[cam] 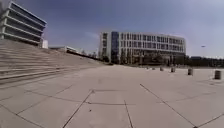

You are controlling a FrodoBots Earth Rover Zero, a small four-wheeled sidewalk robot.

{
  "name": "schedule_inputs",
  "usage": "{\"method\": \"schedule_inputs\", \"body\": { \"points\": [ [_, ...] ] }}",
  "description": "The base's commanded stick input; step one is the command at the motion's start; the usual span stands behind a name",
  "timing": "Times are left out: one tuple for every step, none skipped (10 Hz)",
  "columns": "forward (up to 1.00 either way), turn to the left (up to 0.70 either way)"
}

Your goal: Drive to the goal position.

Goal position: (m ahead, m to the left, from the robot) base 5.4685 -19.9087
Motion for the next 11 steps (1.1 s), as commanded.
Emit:
{"method": "schedule_inputs", "body": {
  "points": [
    [0.70,-0.02],
    [0.70,-0.02],
    [0.70,-0.02],
    [0.70,-0.02],
    [0.70,-0.02],
    [0.70,-0.02],
    [0.70,-0.02],
    [0.70,-0.02],
    [0.70,-0.02],
    [0.70,-0.02],
    [0.70,-0.05]
  ]
}}
